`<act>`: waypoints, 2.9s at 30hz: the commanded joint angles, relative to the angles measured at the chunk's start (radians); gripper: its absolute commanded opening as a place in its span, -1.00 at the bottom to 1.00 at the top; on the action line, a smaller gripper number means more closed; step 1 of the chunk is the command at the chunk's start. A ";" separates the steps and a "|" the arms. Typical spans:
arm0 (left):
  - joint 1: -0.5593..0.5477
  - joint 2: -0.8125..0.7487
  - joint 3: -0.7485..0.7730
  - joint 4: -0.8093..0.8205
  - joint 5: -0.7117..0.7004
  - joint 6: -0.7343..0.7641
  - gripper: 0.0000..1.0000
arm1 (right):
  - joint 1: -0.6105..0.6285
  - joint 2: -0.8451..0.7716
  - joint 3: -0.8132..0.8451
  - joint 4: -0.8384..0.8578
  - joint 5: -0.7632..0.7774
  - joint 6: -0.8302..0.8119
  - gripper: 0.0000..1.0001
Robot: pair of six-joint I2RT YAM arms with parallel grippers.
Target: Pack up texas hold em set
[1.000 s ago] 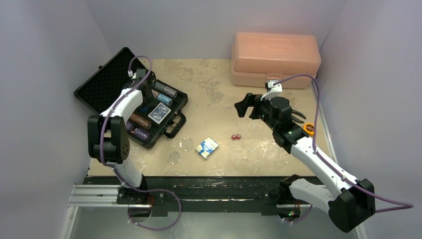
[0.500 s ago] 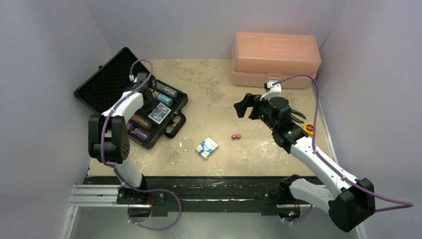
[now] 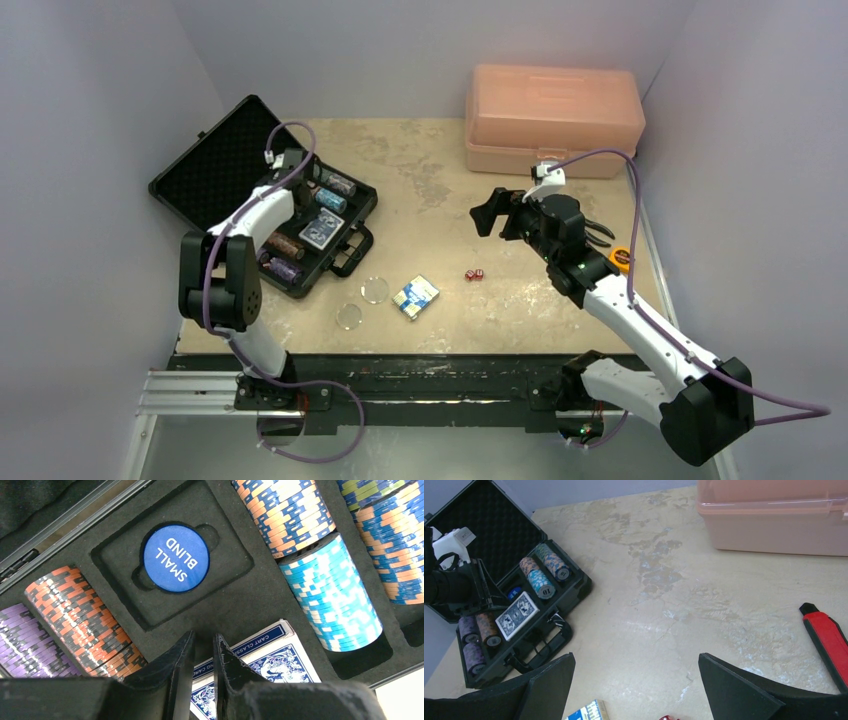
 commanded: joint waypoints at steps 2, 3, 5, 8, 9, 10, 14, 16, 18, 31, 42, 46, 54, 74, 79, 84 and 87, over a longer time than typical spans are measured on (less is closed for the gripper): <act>-0.040 -0.004 -0.006 -0.085 -0.047 -0.036 -0.58 | 0.008 -0.006 -0.003 0.025 0.024 -0.016 0.98; -0.043 -0.002 -0.005 -0.086 -0.052 -0.036 -0.55 | 0.008 -0.006 -0.003 0.026 0.023 -0.016 0.98; -0.046 0.004 0.002 -0.094 -0.055 -0.038 -0.50 | 0.009 -0.007 -0.003 0.025 0.024 -0.016 0.98; -0.046 0.002 0.008 -0.106 -0.057 -0.043 -0.41 | 0.010 -0.009 -0.003 0.026 0.026 -0.016 0.98; -0.046 -0.002 0.010 -0.108 -0.058 -0.044 -0.37 | 0.011 -0.009 -0.003 0.025 0.026 -0.016 0.98; -0.046 -0.008 0.011 -0.107 -0.058 -0.040 -0.32 | 0.010 -0.009 -0.003 0.026 0.027 -0.016 0.98; -0.047 -0.030 0.031 -0.123 -0.075 -0.017 -0.11 | 0.013 -0.009 -0.004 0.026 0.027 -0.016 0.98; -0.046 -0.043 0.045 -0.133 -0.094 -0.006 -0.03 | 0.015 -0.009 -0.005 0.027 0.029 -0.015 0.98; -0.046 -0.056 0.060 -0.143 -0.101 0.005 -0.01 | 0.014 -0.009 -0.005 0.026 0.030 -0.014 0.98; -0.046 -0.072 0.077 -0.106 0.025 0.059 0.17 | 0.017 -0.008 -0.009 0.029 0.033 -0.013 0.98; -0.046 -0.030 -0.017 -0.027 0.137 -0.005 0.10 | 0.023 -0.007 -0.008 0.029 0.038 -0.011 0.98; -0.047 -0.018 -0.035 -0.029 0.130 -0.019 0.06 | 0.024 -0.007 -0.008 0.029 0.040 -0.011 0.98; -0.046 -0.012 -0.056 -0.028 0.130 -0.031 0.00 | 0.024 -0.009 -0.008 0.028 0.041 -0.011 0.98; -0.106 -0.141 -0.079 -0.025 0.125 0.011 0.04 | 0.030 -0.007 -0.005 0.027 0.041 -0.012 0.98; -0.106 -0.070 -0.099 -0.021 0.121 -0.037 0.04 | 0.029 -0.007 -0.003 0.024 0.041 -0.014 0.98; -0.101 -0.021 -0.116 -0.017 0.148 -0.080 0.01 | 0.029 -0.006 -0.003 0.023 0.041 -0.014 0.98; -0.099 -0.028 -0.121 -0.016 0.156 -0.086 0.01 | 0.030 -0.004 -0.003 0.024 0.041 -0.014 0.98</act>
